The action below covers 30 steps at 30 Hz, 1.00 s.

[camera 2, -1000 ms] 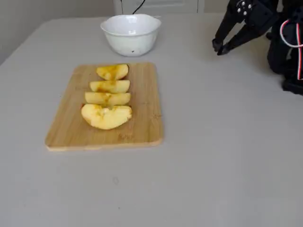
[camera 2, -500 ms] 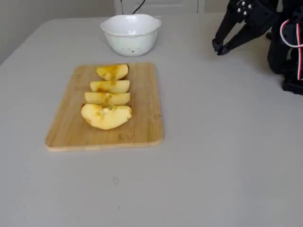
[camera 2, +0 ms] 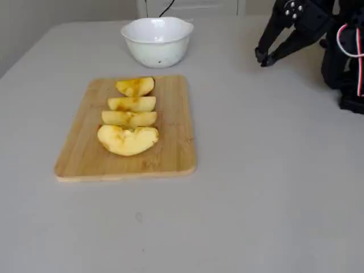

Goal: Pick up the second from the right apple slice from the cutting board and place it into the bowl

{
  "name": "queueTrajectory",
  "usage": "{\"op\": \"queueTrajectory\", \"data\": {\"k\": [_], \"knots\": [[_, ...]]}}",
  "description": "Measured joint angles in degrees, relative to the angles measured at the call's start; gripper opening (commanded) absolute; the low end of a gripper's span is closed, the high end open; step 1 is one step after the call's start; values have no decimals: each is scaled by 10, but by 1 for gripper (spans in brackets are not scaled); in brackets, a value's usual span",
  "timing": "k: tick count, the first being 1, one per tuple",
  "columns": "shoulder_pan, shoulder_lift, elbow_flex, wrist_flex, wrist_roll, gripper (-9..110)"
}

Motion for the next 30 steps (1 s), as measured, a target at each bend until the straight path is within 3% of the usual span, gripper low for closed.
{"op": "queueTrajectory", "data": {"k": [14,17,23,30], "knots": [[-19,-1,25,-59,-49,0],[18,-4,6,-91,-129,0],[-18,-25,-76,-95,-345,7],[-75,-408,-367,-64,-480,29]]}}
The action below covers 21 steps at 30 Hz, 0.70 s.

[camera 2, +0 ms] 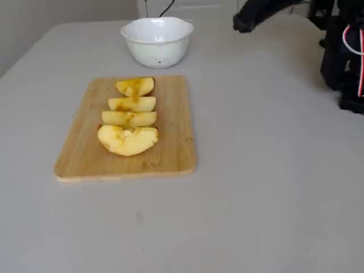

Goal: Pick up the second from the right apple slice from the cutting board and place it into the bowl

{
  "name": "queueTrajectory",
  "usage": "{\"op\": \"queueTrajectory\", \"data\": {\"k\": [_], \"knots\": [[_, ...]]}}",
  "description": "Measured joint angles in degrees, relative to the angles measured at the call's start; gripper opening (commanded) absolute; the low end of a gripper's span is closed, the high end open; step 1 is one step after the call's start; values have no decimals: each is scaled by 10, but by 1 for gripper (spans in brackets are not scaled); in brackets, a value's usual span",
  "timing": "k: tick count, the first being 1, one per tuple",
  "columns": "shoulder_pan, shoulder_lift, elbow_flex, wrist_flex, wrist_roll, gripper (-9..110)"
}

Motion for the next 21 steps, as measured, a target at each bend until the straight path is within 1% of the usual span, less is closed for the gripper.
{"op": "queueTrajectory", "data": {"k": [6,10,14,21], "knots": [[-37,-388,-359,98,-46,37],[-49,-594,-563,154,-67,37],[-51,-706,-678,193,-79,37],[-52,-962,-960,257,-92,37]]}}
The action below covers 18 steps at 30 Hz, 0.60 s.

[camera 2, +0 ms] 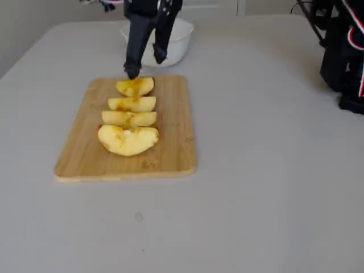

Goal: Pick up the second from the right apple slice from the cutting board and place it into the bowl

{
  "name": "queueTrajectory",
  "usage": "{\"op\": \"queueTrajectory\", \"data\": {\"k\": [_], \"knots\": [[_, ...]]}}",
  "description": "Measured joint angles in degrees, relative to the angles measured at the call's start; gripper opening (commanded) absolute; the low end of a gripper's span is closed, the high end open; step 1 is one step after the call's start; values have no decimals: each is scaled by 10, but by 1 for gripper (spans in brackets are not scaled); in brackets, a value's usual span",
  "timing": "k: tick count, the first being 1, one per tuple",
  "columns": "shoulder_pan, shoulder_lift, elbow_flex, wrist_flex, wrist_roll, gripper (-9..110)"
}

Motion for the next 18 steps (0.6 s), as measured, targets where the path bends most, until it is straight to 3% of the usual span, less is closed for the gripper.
{"op": "queueTrajectory", "data": {"k": [6,18], "knots": [[-12,-172,-237,72,2,35],[-31,-200,-292,76,1,30]]}}
